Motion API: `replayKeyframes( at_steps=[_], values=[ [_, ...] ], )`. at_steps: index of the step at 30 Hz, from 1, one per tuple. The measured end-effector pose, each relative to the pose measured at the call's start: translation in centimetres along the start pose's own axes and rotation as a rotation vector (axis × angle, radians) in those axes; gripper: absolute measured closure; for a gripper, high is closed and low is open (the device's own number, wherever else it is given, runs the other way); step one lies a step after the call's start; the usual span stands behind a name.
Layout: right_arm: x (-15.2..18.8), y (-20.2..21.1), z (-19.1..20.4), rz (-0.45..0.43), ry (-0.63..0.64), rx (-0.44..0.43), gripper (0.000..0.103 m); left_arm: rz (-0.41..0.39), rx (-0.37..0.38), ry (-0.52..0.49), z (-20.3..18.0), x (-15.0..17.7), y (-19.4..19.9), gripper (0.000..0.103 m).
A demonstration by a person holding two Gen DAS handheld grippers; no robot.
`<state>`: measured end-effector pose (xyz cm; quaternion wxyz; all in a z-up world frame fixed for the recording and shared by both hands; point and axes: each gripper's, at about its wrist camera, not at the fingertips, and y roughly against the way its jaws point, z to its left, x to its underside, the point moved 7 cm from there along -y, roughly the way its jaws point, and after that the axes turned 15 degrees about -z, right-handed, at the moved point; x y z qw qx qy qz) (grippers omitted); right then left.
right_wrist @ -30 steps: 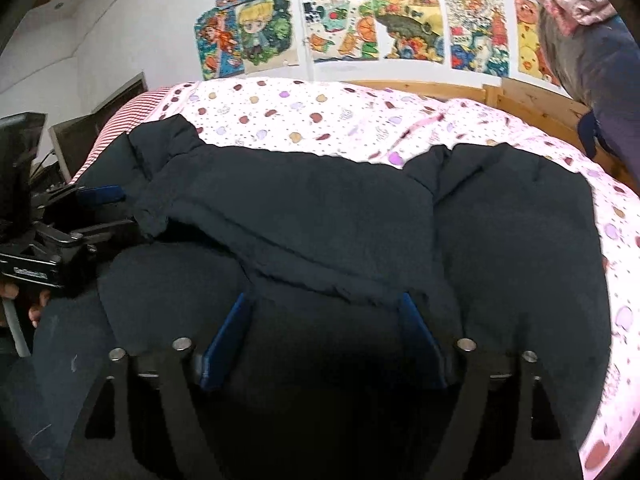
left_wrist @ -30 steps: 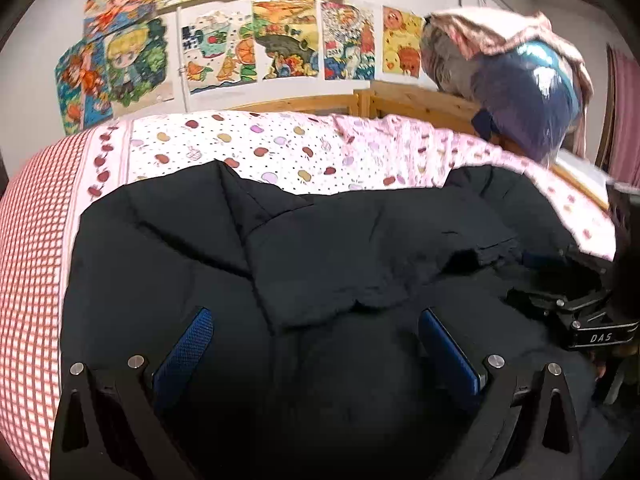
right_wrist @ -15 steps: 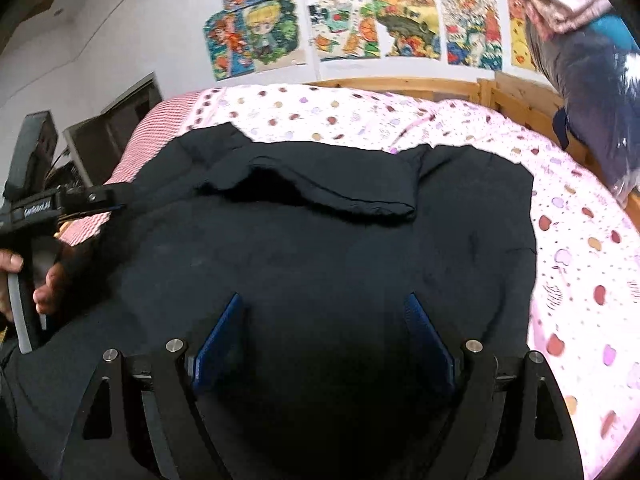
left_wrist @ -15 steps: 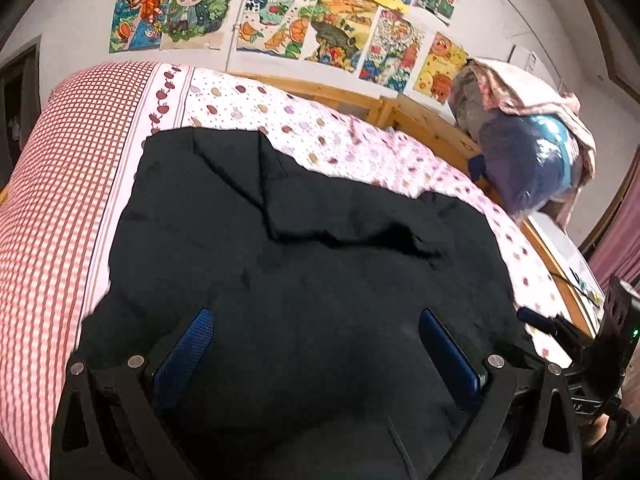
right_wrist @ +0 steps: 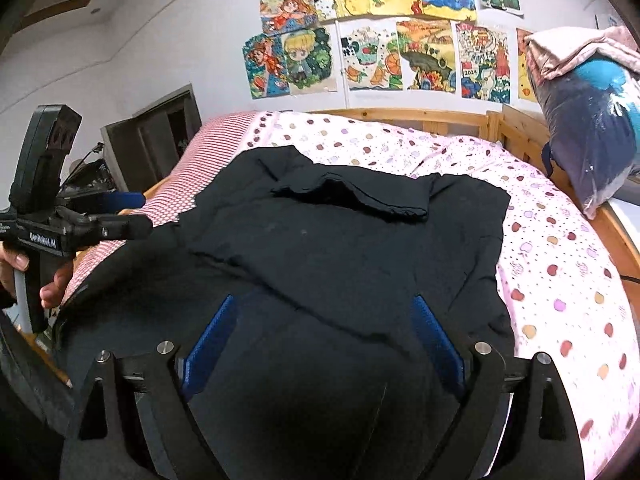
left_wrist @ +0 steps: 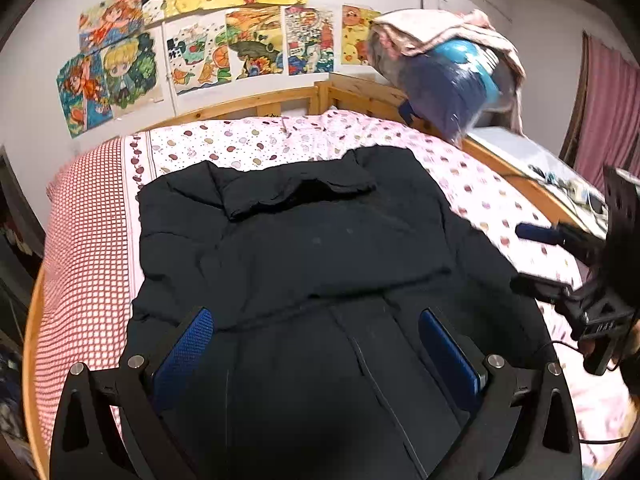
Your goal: Fold large clothes
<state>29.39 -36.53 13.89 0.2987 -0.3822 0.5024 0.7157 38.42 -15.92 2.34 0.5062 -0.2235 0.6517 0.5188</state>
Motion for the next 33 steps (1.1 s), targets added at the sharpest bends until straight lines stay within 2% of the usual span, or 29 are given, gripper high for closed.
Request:
replayKeyframes(
  at_steps=[4,10,15,20,23,33],
  values=[
    [0.7,2.3,0.8,0.003,0.015,0.021,0.015,0.009,0.007,0.001,-1.6,1.9,2.4,0.0],
    [3.1,5.2,2.2,0.027,0.029,0.02,0.013,-0.021,0.004,-0.17,-4.4,6.0,4.9,0.0],
    [5.8,7.4,3.4,0.043,0.055,0.014,0.013,-0.044,0.013,-0.133,-5.5,9.0,6.7,0.0],
    [8.3,8.9,4.1,0.067,0.048,0.015,0.013,-0.077,-0.018,-0.188,-5.9,11.2,8.3,0.0],
    [9.6,9.7,4.7,0.074,0.073,0.02,0.013,-0.059,-0.031,-0.217,-5.7,12.4,9.1,0.0],
    [13.0,11.0,7.1,0.13,0.132,0.0,0.013,0.03,-0.034,-0.17,-4.3,16.1,10.6,0.0]
  ],
)
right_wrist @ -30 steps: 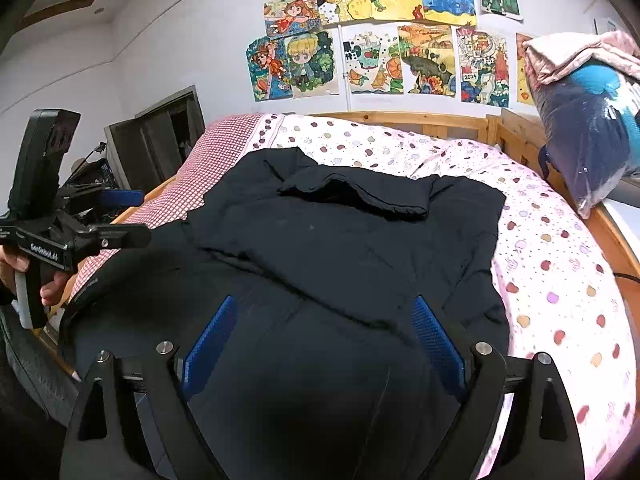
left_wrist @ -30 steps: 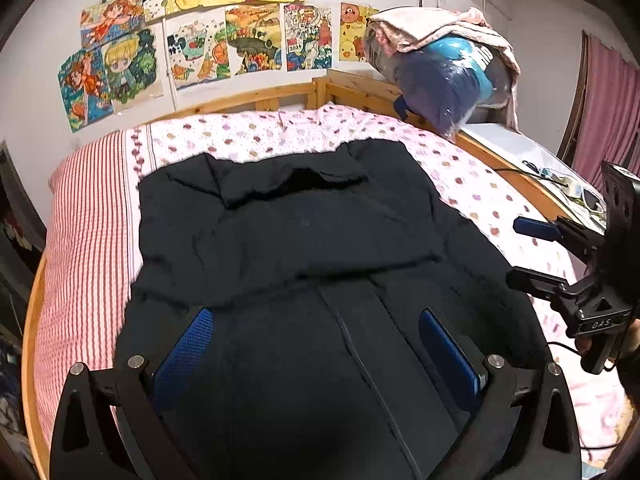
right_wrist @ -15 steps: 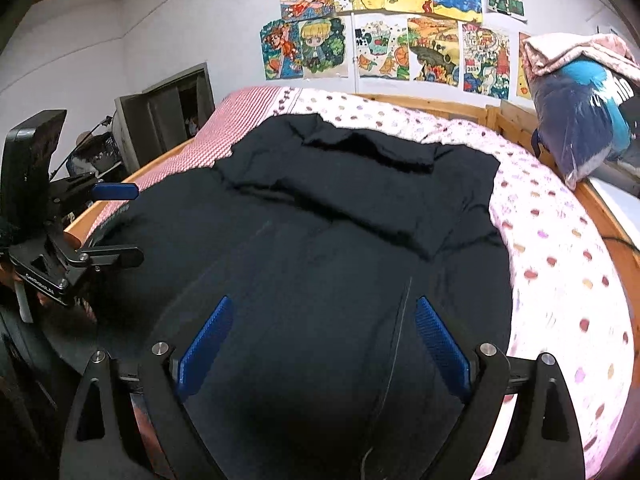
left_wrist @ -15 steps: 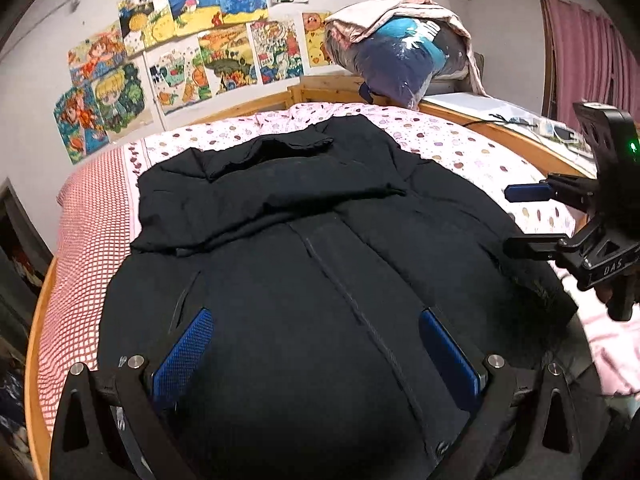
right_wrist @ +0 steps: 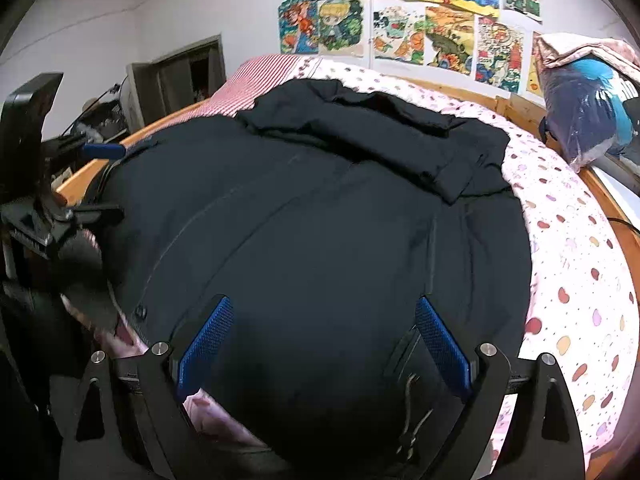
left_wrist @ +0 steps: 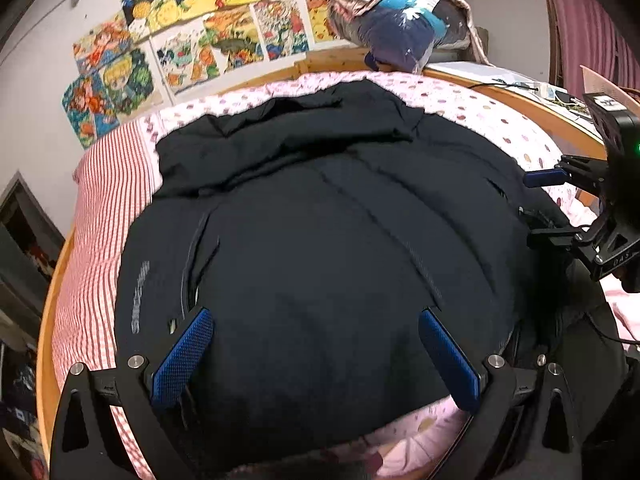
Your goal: Fold large clothes
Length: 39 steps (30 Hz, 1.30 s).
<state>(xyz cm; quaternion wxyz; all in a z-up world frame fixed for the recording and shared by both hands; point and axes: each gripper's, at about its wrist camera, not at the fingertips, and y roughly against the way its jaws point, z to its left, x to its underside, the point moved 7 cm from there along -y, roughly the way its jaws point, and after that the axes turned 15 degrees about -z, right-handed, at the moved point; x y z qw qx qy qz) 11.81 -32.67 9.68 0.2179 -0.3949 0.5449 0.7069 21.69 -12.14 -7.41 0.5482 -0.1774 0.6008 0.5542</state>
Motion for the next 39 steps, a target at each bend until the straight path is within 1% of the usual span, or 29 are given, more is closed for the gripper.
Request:
replayKeyframes(
  at_steps=[5,7,10,13,16,19,21,23,25,27,30,33,36,39],
  values=[
    [2.0,0.4,1.5,0.05,0.021,-0.029,0.013,0.06,0.001,0.021,-0.3,2.9,0.3,0.0],
    [3.0,0.5,2.1,0.084,0.033,-0.046,0.013,0.075,0.003,0.023,-0.6,3.9,0.5,0.0],
    [4.5,0.6,3.0,0.129,0.06,-0.056,0.013,0.078,0.004,0.065,-0.3,4.5,0.9,0.0],
    [5.9,1.3,3.6,0.163,0.071,-0.06,0.013,0.083,-0.005,0.084,0.0,5.2,1.2,0.0],
    [6.7,3.0,3.3,0.184,0.059,-0.053,0.013,0.095,-0.006,0.087,-0.1,5.7,1.5,0.0],
    [7.0,5.6,2.1,0.204,0.024,-0.041,0.013,0.097,-0.006,0.084,-0.3,5.7,1.7,0.0],
    [7.0,7.3,1.2,0.215,0.025,-0.015,0.013,0.096,-0.013,0.073,-0.3,5.6,1.8,0.0],
    [7.0,7.9,0.7,0.216,0.041,0.013,0.013,0.097,-0.016,0.066,-0.4,5.6,1.9,0.0],
    [6.7,7.7,0.6,0.196,0.053,0.038,0.013,0.107,-0.023,0.056,-0.3,5.8,1.9,0.0],
    [6.3,6.4,1.3,0.177,0.048,0.02,0.013,0.123,-0.035,0.047,-0.2,6.1,1.9,0.0],
    [6.8,4.0,2.6,0.202,0.073,-0.005,0.013,0.146,-0.041,0.028,0.0,6.7,2.1,0.0],
    [7.6,2.3,3.8,0.236,0.142,0.01,0.013,0.173,-0.037,0.013,0.0,7.2,1.9,0.0],
    [7.8,1.5,4.5,0.249,0.194,0.025,0.013,0.205,-0.044,-0.013,-0.3,7.8,1.4,0.0],
    [8.0,1.2,4.7,0.266,0.211,0.035,0.013,0.237,-0.048,-0.06,-1.0,8.3,1.0,0.0]
  ],
)
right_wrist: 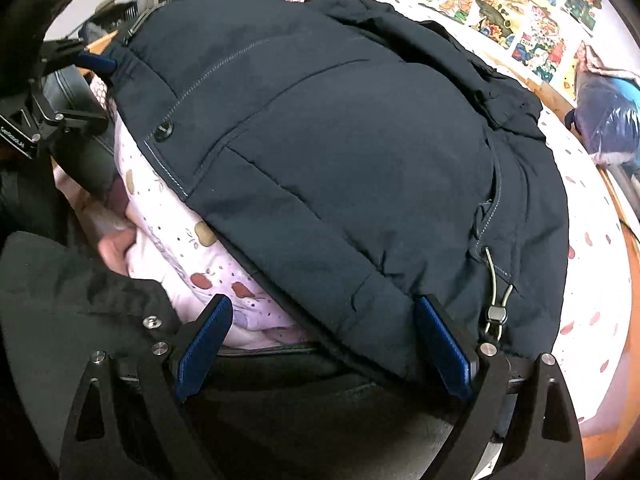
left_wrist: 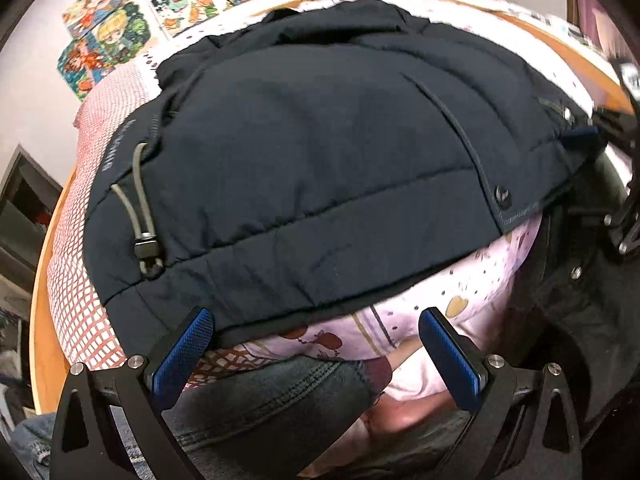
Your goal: Fold large clothes
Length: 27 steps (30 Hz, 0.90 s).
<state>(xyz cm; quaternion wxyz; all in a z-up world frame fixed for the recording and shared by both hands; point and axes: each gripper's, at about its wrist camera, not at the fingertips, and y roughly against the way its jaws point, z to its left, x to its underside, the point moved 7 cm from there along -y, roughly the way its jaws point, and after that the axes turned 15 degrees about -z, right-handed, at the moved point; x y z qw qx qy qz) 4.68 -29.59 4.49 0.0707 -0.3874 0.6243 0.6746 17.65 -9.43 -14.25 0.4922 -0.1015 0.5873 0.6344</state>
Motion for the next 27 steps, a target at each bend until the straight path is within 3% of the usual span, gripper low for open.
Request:
replayKeyframes(
  at_steps=[5,13,27],
  values=[
    [0.0,-0.5,0.1,0.022,0.02,0.018,0.013,0.032,-0.062,-0.081,-0.9,0.2,-0.6,0.0],
    [0.0,-0.7,-0.4,0.029,0.034,0.024,0.013,0.005,-0.137,-0.152,-1.5,-0.2,0.1,0.0],
    [-0.1,-1.2,-1.1,0.042,0.021,0.018,0.013,-0.028,-0.144,-0.211,-2.1,0.0,0.9,0.0]
  ],
)
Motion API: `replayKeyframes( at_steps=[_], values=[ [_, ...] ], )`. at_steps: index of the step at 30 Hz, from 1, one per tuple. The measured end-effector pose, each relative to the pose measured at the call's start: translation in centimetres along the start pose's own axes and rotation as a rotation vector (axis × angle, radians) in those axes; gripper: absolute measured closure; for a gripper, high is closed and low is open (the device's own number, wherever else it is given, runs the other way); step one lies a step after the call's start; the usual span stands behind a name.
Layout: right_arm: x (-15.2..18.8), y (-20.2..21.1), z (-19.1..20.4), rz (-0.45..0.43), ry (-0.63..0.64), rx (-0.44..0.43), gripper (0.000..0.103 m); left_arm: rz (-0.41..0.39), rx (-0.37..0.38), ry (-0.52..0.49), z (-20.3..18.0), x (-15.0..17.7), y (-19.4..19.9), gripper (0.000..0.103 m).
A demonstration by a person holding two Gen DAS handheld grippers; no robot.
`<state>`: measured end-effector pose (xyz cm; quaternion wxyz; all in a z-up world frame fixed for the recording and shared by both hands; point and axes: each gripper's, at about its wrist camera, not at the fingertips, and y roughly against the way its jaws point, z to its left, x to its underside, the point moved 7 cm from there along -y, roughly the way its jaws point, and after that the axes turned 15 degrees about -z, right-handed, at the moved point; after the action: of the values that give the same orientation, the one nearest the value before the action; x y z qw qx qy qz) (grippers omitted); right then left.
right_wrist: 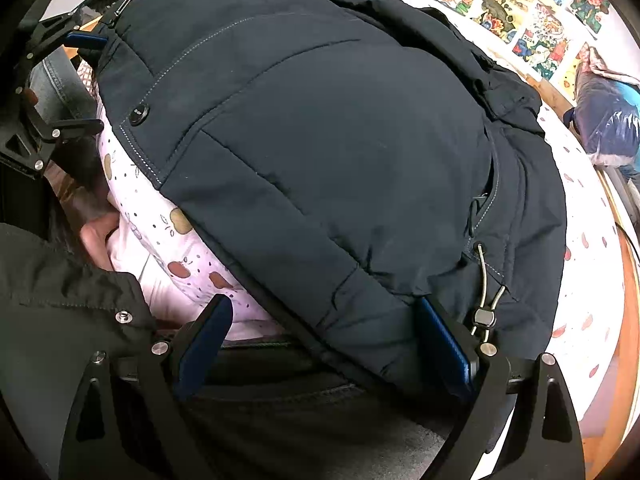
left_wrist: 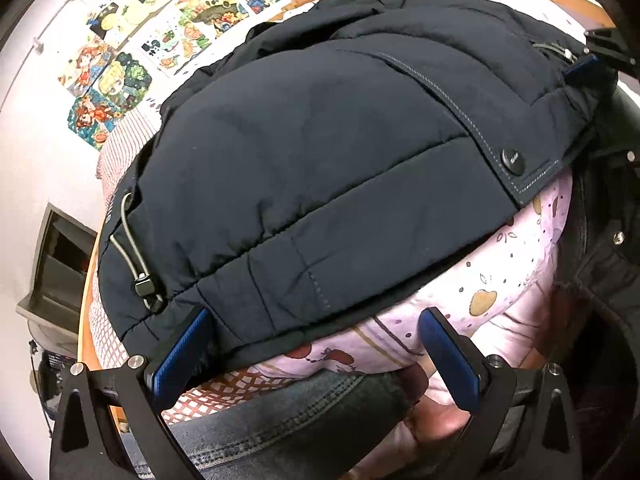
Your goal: Fold large clothes
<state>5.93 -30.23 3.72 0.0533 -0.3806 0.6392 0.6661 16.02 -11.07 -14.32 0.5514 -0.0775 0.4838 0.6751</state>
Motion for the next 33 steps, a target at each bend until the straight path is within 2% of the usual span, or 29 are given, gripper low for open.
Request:
replayKeyframes(
  at_steps=[5,9,11,15,21,22,24,26,30,31,33],
  values=[
    [0.1,-0.8,-0.1,0.015,-0.004,-0.018,0.013,0.019,-0.024,-0.026,0.0,0.0,-0.6,0.0],
    [-0.1,-1.5,0.0,0.025,0.012,-0.002,0.013,0.009,-0.085,-0.044,0.5,-0.4,-0.5,0.014],
    [0.0,-1.8,0.4,0.034,0.037,0.013,0.013,0.003,-0.1,-0.045,0.6,-0.3,-0.3,0.018],
    [0.3,-2.7,1.6,0.07,0.146,0.066,0.009,-0.005,-0.122,-0.04,1.0,-0.3,-0.1,0.027],
    [-0.2,-2.8,0.8,0.05,0.172,0.194,0.011,-0.015,-0.11,-0.018,1.5,-0.4,0.1,0.028],
    [-0.2,-2.7,0.8,0.041,0.173,0.198,0.023,-0.018,-0.106,-0.013,1.5,-0.5,0.2,0.028],
    [-0.4,-2.4,0.8,0.013,0.169,0.202,0.032,-0.025,-0.096,0.0,1.8,-0.5,0.3,0.028],
    [-0.7,-1.9,0.4,-0.018,0.154,0.21,0.054,-0.03,-0.09,0.008,1.9,-0.5,0.4,0.028],
    [-1.8,-0.4,-0.9,-0.101,0.042,0.154,0.071,-0.05,-0.085,0.013,2.0,-0.7,0.7,0.028],
    [-2.2,0.0,-1.3,-0.125,0.016,0.141,0.081,-0.061,-0.083,0.016,2.0,-0.8,0.9,0.028],
    [-3.0,1.0,-2.0,-0.168,-0.029,0.127,0.085,-0.082,-0.086,0.02,2.4,-0.9,1.3,0.028]
  ],
)
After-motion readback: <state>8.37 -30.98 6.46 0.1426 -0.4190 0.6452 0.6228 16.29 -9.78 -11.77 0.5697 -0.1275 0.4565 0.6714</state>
